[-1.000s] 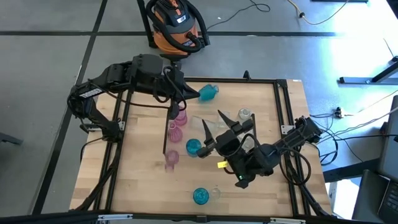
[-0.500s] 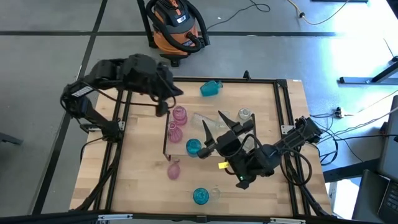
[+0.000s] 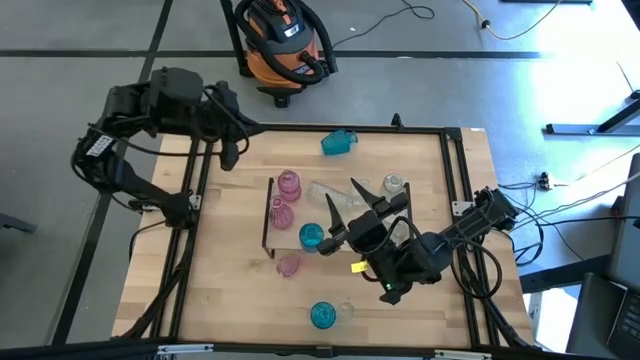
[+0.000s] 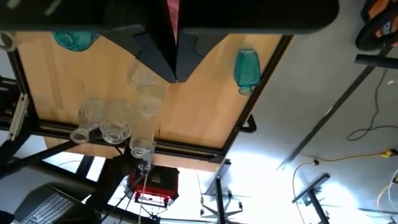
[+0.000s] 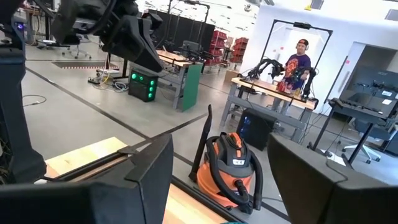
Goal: Sort vases onto shelf
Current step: Put the transparent vase on the shelf aligned with the other transparent vase
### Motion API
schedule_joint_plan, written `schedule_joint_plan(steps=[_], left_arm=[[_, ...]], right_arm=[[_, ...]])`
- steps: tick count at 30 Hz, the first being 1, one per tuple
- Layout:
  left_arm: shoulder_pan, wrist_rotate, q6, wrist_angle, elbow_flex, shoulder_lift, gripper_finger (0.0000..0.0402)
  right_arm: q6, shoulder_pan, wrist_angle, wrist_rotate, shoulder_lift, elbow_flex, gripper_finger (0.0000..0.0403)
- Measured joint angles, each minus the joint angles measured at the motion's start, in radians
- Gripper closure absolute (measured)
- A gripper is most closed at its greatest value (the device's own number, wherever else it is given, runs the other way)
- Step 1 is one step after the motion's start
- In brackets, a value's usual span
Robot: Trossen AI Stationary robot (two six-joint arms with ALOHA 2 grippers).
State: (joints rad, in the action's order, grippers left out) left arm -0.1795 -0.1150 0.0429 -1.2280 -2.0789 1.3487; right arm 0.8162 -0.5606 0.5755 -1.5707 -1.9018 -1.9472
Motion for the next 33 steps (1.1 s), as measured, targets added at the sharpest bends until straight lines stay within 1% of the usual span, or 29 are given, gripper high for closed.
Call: schedule_joint_plan(steps=[18,22,28,33], left_arm=[[0.0,-0.003,0.009,-0.015,0.0,-0.002,0.0401],[0.0,0.025,0.011,-0.015,0.0,-0.002,0.0401],[0.0,0.068,0.03,-0.017,0.0,-0.002,0.0401],[0.009,0.076,0.063,-0.017,0.0,-0.002,0.0401]], right_arm=[[0.004,-0.001,0.0,0.0,0.002,0.0,0.0169],[0.005,-0.001,0.014,0.0,0.002,0.0,0.0169],[0.003,0.012,0.048,0.001,0.05,0.001,0.0169],[0.002,0.021,-0.005,0.065,0.106,0.001,0.0169]])
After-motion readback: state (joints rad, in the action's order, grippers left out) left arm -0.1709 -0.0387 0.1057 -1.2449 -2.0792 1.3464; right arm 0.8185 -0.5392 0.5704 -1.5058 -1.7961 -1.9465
